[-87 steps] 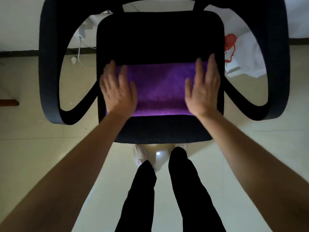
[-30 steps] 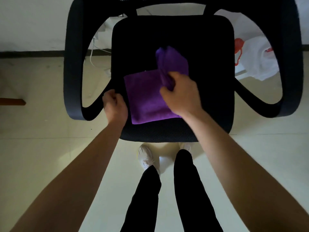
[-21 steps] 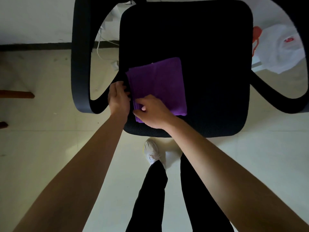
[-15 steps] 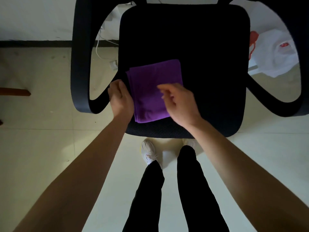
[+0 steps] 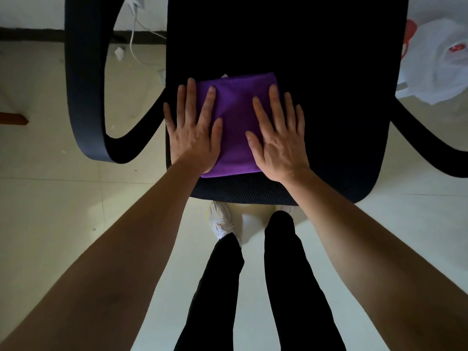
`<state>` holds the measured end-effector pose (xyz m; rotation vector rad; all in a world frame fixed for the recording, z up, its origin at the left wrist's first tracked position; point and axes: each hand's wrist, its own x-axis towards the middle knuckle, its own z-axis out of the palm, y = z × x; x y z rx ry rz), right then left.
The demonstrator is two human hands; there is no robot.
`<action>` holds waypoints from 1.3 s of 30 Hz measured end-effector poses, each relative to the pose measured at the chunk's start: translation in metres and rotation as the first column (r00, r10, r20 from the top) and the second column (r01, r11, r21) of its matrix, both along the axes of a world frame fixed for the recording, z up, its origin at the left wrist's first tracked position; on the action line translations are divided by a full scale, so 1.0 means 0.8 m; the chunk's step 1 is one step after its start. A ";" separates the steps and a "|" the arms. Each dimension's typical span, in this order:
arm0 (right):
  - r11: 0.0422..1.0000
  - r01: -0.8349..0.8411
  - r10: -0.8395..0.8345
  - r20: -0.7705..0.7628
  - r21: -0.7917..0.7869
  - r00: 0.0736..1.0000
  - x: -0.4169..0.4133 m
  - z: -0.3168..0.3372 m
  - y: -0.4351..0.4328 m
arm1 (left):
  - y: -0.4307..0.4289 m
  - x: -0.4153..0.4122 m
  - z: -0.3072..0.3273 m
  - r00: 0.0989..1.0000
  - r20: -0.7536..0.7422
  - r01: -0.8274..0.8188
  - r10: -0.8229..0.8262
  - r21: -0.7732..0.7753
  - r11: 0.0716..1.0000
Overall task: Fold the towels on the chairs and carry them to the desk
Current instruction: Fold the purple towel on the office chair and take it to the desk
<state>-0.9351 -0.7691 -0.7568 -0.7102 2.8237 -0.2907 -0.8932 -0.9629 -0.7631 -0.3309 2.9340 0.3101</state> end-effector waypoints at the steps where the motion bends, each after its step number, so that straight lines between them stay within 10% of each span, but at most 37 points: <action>1: 1.000 0.015 -0.014 0.016 -0.016 1.000 0.002 0.002 0.001 | 0.000 0.002 0.001 1.000 -0.007 0.005 -0.005 0.008 1.000; 5: 0.970 0.178 -0.158 0.128 -0.165 0.979 0.000 0.013 0.004 | 0.021 0.007 0.021 0.960 -0.104 -0.244 0.260 0.150 0.958; 10: 0.753 0.534 -0.426 0.334 -0.385 0.841 0.010 0.036 -0.013 | 0.053 0.019 0.044 0.652 0.063 -0.678 0.755 0.495 0.544; 15: 0.382 0.857 -0.533 0.675 -0.346 0.510 0.013 0.039 -0.023 | 0.036 0.007 0.054 0.665 0.145 -0.681 0.733 0.520 0.516; 20: 0.240 0.955 -0.388 0.885 -0.172 0.257 -0.014 0.062 -0.016 | 0.010 -0.014 0.056 0.432 0.631 -0.828 0.645 0.561 0.005; 24: 0.219 0.976 -0.200 0.979 0.004 0.041 -0.017 0.088 -0.002 | 0.000 -0.015 0.072 0.452 0.688 -0.770 0.568 0.622 -0.141; 39: 0.026 0.980 -0.150 0.969 -0.196 0.197 -0.006 0.396 0.055 | 0.037 -0.030 0.407 0.780 0.589 -0.571 0.212 0.808 -0.144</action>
